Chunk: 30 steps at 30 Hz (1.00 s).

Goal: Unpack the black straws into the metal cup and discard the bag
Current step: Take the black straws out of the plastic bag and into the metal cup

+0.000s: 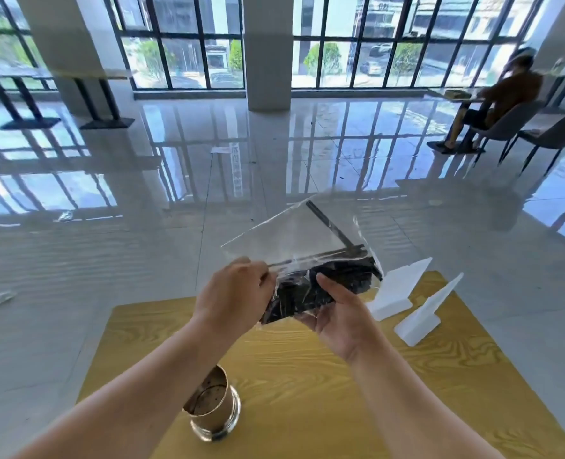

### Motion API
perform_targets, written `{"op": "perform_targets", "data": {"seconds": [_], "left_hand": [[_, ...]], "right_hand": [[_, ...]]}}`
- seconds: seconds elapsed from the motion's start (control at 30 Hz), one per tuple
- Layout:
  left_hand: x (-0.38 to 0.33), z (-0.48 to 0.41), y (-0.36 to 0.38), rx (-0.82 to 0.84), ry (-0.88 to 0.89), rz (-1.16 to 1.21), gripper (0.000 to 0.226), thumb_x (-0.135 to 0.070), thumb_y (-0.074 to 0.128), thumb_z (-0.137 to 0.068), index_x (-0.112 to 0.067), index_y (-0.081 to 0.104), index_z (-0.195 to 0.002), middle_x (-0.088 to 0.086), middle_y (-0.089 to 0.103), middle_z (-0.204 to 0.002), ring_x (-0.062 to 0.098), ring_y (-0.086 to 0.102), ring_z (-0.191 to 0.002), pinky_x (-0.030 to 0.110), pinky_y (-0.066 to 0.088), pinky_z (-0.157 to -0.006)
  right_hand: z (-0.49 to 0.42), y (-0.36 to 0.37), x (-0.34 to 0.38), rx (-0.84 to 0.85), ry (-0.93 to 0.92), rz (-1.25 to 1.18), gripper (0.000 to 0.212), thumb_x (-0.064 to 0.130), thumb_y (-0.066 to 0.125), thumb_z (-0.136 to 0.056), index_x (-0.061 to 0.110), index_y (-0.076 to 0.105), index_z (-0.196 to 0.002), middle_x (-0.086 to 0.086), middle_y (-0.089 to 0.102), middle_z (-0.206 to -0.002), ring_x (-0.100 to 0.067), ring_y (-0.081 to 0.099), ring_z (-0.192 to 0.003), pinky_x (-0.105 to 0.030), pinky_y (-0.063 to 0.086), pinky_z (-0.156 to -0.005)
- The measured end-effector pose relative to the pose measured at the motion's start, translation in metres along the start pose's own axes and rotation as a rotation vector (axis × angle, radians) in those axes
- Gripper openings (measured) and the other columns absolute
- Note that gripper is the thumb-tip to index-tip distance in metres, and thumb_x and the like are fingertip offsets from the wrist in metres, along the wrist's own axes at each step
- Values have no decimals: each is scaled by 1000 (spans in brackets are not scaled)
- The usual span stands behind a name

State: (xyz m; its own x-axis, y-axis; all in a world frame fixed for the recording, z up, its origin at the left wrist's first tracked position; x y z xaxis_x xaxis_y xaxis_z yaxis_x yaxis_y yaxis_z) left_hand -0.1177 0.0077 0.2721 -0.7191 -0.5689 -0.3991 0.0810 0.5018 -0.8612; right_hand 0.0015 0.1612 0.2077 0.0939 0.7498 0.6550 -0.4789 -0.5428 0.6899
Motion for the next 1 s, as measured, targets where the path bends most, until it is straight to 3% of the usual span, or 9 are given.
{"op": "perform_targets", "data": {"seconds": [0.17,0.27,0.37,0.47,0.53,0.7,0.83,0.9,1.0], "left_hand": [[25,-7,-29,-29,-34,76,31,-46,58,-104,-33,64,-77,-12,53,-85,13,55,-78,28,38,-60],[41,-11,-45,-81,-77,140,30,-46,62,-102,-27,73,-81,-8,58,-86,18,58,-83,29,42,-64],[55,-13,-61,-120,-106,236,31,-44,64,-100,-24,77,-80,-3,63,-89,22,62,-84,39,52,-76],[67,-12,-78,-192,-127,277,36,-51,58,-95,-26,77,-78,-5,64,-90,19,63,-86,36,47,-77],[76,-13,-89,-240,-144,264,32,-48,59,-99,-29,76,-79,-11,62,-89,17,61,-87,32,41,-74],[90,-14,-116,-314,-198,209,29,-49,58,-100,-37,70,-76,-15,58,-84,14,56,-82,31,36,-73],[89,-11,-130,-358,-201,116,22,-42,65,-98,-27,68,-82,-8,60,-86,25,61,-81,33,37,-70],[84,-6,-137,-382,-195,68,16,-38,73,-92,-24,66,-97,0,63,-97,29,63,-91,36,43,-76],[72,3,-145,-478,-115,-89,48,-27,83,-82,-17,58,-121,14,60,-112,40,59,-109,52,51,-92]], "right_hand": [[1,-13,-10,-89,68,32,49,14,82,-85,-2,66,-129,-29,76,-112,-38,80,-84,-40,65,-57],[4,-21,-16,-125,87,67,48,16,86,-77,-1,70,-119,-26,79,-102,-35,80,-76,-40,66,-57],[7,-25,-19,-132,104,88,44,16,85,-76,0,70,-114,-24,80,-93,-30,78,-65,-36,64,-54],[11,-31,-20,-156,115,86,44,14,83,-77,-1,67,-115,-24,79,-88,-24,72,-50,-36,63,-50],[13,-35,-20,-175,120,93,47,13,84,-76,-2,66,-117,-25,79,-92,-26,74,-53,-36,62,-50],[15,-39,-24,-168,108,95,42,12,80,-82,1,69,-121,-26,78,-115,-36,80,-85,-36,59,-58],[16,-33,-25,-130,102,85,33,10,82,-80,0,73,-111,-26,79,-105,-35,79,-76,-34,58,-52],[17,-29,-24,-111,95,83,32,9,82,-80,0,73,-110,-25,79,-104,-34,79,-76,-33,56,-49],[17,-23,-22,-90,85,71,30,7,77,-84,0,70,-112,-25,78,-102,-34,78,-75,-32,53,-46]]}}
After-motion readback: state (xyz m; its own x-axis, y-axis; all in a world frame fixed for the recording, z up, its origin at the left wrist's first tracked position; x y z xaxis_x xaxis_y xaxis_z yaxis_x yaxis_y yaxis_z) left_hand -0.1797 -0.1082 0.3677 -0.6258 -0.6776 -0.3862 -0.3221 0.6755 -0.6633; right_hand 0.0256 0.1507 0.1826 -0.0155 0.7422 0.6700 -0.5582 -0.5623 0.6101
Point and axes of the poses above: each hand's wrist, its own z-axis away from the middle knuckle, its own y-axis out of the palm, x = y × z, the point moved 3 cm from there along -z, towards the middle knuckle
